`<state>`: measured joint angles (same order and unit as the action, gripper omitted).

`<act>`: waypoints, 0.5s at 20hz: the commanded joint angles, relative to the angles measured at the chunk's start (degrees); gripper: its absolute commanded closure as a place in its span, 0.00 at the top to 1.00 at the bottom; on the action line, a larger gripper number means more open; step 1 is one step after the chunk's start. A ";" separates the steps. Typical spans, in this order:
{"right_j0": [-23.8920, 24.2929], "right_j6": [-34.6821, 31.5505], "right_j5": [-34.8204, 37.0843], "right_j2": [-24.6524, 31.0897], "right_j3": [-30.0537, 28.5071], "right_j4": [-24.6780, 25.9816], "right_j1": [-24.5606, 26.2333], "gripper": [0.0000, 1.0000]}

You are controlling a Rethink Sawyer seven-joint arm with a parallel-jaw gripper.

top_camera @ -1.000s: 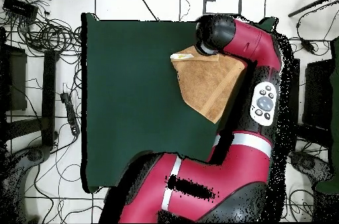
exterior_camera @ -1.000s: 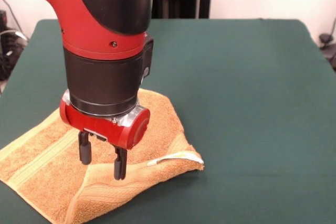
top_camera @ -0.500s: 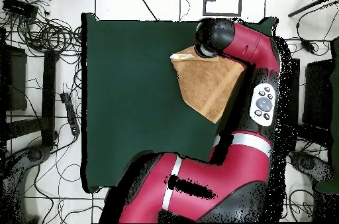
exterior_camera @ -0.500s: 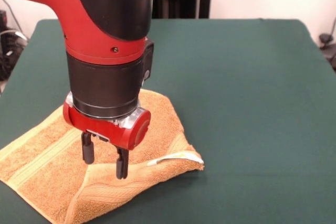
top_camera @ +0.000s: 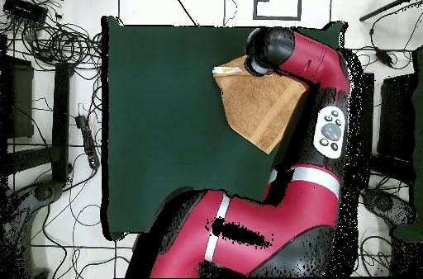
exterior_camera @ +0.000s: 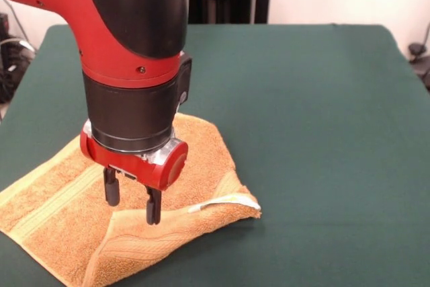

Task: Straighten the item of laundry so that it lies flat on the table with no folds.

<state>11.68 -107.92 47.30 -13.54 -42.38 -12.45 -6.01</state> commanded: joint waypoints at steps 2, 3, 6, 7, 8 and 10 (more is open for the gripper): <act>-0.68 -6.37 -1.99 6.29 -11.41 0.46 2.62 1.00; -0.72 -6.43 -1.81 6.14 -11.50 0.56 2.68 1.00; -0.84 -7.01 -0.81 5.90 -11.88 0.38 2.95 1.00; -0.85 -7.12 -1.02 5.94 -12.12 0.34 2.96 1.00; -1.18 -7.47 -1.28 5.91 -12.69 0.31 2.71 1.00; -1.21 -7.61 -2.10 6.10 -13.32 0.26 2.66 1.00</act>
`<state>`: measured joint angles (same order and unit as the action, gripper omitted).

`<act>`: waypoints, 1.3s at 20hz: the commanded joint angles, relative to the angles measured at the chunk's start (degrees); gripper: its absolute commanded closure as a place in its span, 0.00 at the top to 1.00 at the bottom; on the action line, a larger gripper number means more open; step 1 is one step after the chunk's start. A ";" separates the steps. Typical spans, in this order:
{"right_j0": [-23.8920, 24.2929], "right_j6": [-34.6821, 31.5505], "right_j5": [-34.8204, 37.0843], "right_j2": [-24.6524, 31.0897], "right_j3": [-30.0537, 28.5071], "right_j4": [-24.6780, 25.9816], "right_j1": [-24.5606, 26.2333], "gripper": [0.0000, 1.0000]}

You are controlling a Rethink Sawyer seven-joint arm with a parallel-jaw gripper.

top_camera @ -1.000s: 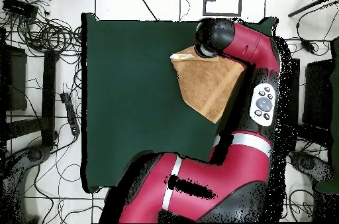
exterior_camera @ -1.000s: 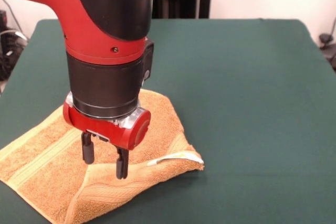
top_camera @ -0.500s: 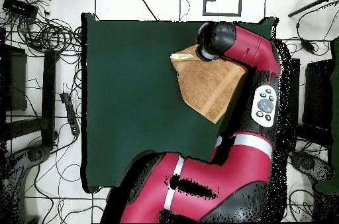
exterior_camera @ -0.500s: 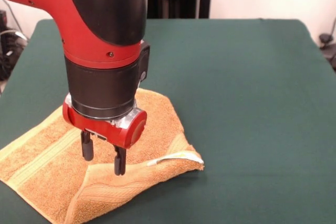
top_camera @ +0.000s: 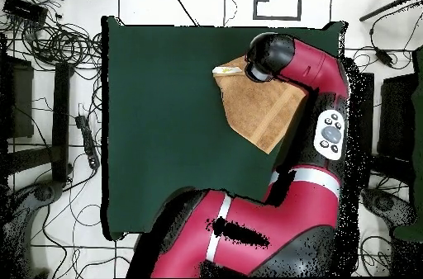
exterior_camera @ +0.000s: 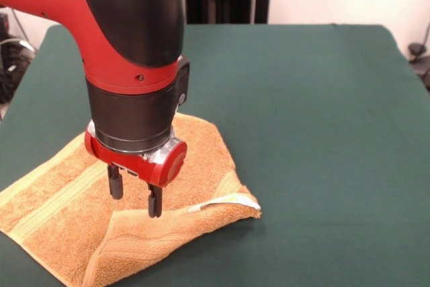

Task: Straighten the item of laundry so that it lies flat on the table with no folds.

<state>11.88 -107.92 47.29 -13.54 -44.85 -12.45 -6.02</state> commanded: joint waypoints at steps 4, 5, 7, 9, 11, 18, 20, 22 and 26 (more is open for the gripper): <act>-1.26 -7.50 -3.81 6.50 -10.72 0.28 3.33 1.00; -1.27 -7.55 -4.44 6.59 -10.83 0.32 3.44 1.00; -1.18 -7.56 -5.62 6.71 -10.47 0.41 4.02 1.00; -1.09 -7.39 -6.34 6.73 -10.21 0.58 4.45 1.00; -0.91 -6.88 -6.77 6.79 -10.22 0.72 4.48 1.00; -0.24 -5.61 -8.33 7.17 -9.17 0.82 5.95 1.00; -0.27 -5.66 -8.10 6.92 -8.78 0.89 6.20 1.00; -0.37 -5.75 -7.68 6.66 -8.26 0.94 6.55 1.00; -0.15 -5.30 -6.22 6.52 -6.71 0.81 7.75 1.00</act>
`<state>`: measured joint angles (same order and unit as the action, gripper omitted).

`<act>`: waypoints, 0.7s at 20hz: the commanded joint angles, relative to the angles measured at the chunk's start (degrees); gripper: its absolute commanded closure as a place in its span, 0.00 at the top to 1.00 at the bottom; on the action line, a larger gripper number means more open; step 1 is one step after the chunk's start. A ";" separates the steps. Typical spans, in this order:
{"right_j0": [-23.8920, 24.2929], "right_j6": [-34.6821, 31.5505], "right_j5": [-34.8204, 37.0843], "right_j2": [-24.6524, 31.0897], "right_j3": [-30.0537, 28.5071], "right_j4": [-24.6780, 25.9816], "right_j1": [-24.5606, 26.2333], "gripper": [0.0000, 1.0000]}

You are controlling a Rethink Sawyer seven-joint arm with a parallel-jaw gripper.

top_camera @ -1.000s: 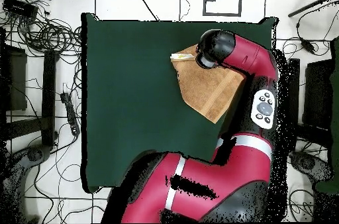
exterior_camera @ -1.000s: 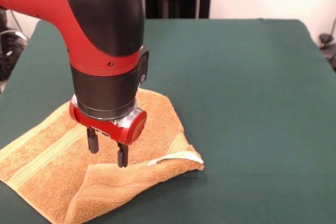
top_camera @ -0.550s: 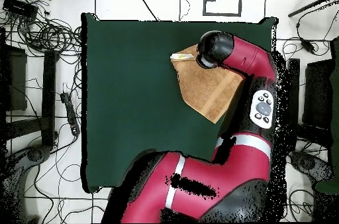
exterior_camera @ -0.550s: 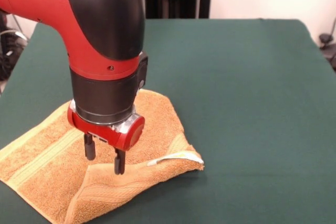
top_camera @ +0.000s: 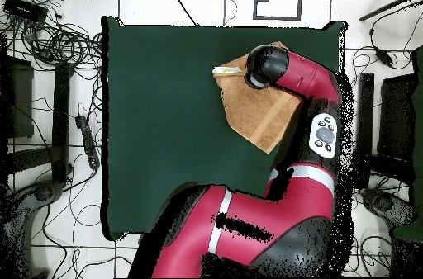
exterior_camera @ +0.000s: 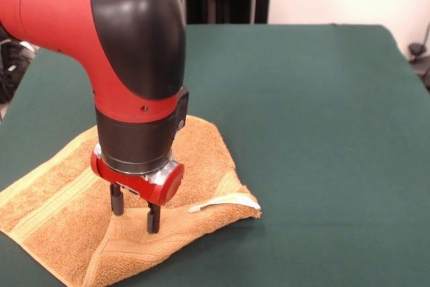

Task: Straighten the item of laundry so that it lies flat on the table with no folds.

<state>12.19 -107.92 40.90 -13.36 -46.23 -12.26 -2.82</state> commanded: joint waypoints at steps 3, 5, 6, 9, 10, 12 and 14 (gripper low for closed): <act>-0.23 -4.58 1.11 6.11 -5.08 0.83 4.59 1.00; -0.02 -4.10 1.49 6.04 -5.08 1.01 4.53 1.00; 0.07 -3.95 1.50 6.07 -5.12 1.06 4.56 1.00; 0.28 -3.58 1.34 6.13 -5.29 1.22 4.58 1.00; 0.31 -3.54 1.20 6.12 -5.32 1.27 4.58 1.00; 0.39 -3.46 0.89 6.19 -5.41 1.31 4.58 1.00; 0.50 -2.74 0.35 6.48 -5.46 1.54 4.55 1.00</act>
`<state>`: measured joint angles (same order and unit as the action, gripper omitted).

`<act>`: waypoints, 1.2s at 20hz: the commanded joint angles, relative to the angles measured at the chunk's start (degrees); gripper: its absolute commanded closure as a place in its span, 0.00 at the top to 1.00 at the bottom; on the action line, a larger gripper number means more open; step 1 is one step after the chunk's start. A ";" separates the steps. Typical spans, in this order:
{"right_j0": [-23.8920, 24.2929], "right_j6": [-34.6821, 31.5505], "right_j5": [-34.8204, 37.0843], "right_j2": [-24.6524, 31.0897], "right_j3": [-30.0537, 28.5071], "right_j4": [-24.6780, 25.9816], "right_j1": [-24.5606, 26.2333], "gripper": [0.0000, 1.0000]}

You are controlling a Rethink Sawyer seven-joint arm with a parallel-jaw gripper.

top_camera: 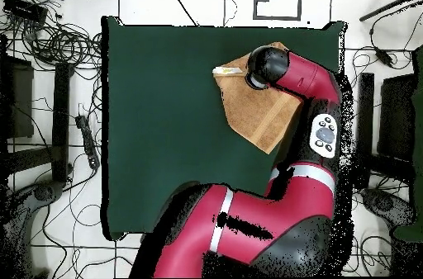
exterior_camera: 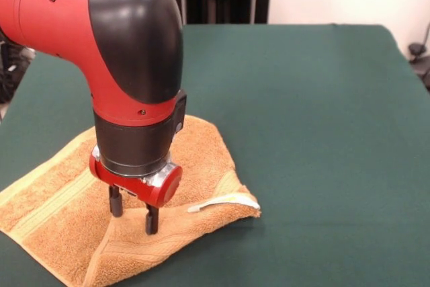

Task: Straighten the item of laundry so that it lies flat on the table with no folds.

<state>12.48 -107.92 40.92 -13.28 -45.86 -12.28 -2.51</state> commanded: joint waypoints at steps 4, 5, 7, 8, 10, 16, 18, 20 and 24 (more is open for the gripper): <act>0.01 -3.23 0.62 6.01 -5.57 1.71 4.34 0.00; -0.04 -3.33 0.75 5.90 -5.49 1.75 4.37 0.00; -0.11 -3.32 1.01 5.79 -5.10 1.81 4.56 0.00; -0.14 -3.35 1.08 5.77 -5.05 1.81 4.60 0.00; -0.20 -3.39 1.10 5.68 -4.87 1.85 4.68 0.00; -0.56 -6.51 2.85 5.33 -3.69 0.33 5.25 0.00; -1.58 -8.32 4.53 4.06 -2.56 0.17 5.17 0.00; -2.69 -10.23 6.22 2.88 -1.46 -0.06 4.94 0.00; -4.95 -14.95 10.12 -0.75 1.79 -0.50 5.29 0.00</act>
<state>11.37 -107.92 42.56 -14.90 -44.25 -12.25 -1.87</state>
